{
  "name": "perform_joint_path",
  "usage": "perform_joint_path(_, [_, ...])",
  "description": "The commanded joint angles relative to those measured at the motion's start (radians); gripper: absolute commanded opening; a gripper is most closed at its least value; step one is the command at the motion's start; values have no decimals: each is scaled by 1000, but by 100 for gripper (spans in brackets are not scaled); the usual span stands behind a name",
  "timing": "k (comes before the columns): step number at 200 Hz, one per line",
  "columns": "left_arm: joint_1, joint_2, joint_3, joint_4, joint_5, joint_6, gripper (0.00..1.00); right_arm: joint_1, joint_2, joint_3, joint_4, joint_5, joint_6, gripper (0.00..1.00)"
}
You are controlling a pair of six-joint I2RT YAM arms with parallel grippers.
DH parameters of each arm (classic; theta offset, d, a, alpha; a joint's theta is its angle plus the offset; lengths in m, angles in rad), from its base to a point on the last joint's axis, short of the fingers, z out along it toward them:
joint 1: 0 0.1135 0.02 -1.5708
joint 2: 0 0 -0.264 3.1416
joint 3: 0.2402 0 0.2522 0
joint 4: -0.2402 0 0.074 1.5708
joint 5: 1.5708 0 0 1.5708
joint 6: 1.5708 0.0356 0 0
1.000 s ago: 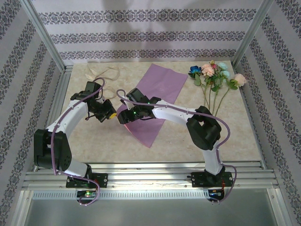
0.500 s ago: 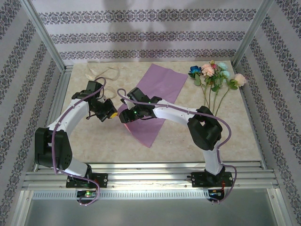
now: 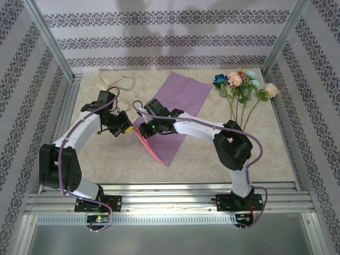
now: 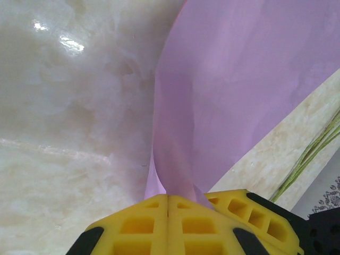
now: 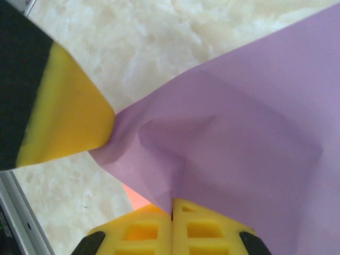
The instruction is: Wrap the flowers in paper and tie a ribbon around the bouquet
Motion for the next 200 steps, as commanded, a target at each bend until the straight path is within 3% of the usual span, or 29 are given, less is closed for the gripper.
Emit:
perform_joint_path(1, [-12,-12,37,-35,-8,7,24,10,-60,-32,-15,69,-7,0])
perform_joint_path(14, [-12,-38,46,-55,-34,-2,45,14,-87,-55,-7,103,4,0])
perform_joint_path(30, [-12,-75,50,-69,-61,-15,60,12,-129,-93,10,140,28,0])
perform_joint_path(55, [-12,-111,42,-63,-57,-43,62,10,-206,-161,27,195,71,0])
perform_joint_path(69, [-12,-117,30,-42,-38,-56,54,3,-254,-215,42,221,113,0])
perform_joint_path(94, [-24,-102,-13,23,0,-89,31,-17,-374,-333,69,299,211,0])
perform_joint_path(128, [-134,20,-27,163,35,-132,6,-47,-567,-505,64,395,335,0])
perform_joint_path(151, [-216,149,-11,276,42,-180,0,-56,-675,-599,62,431,425,0])
perform_joint_path(200, [-338,387,43,432,10,-255,0,-68,-833,-702,20,539,528,0])
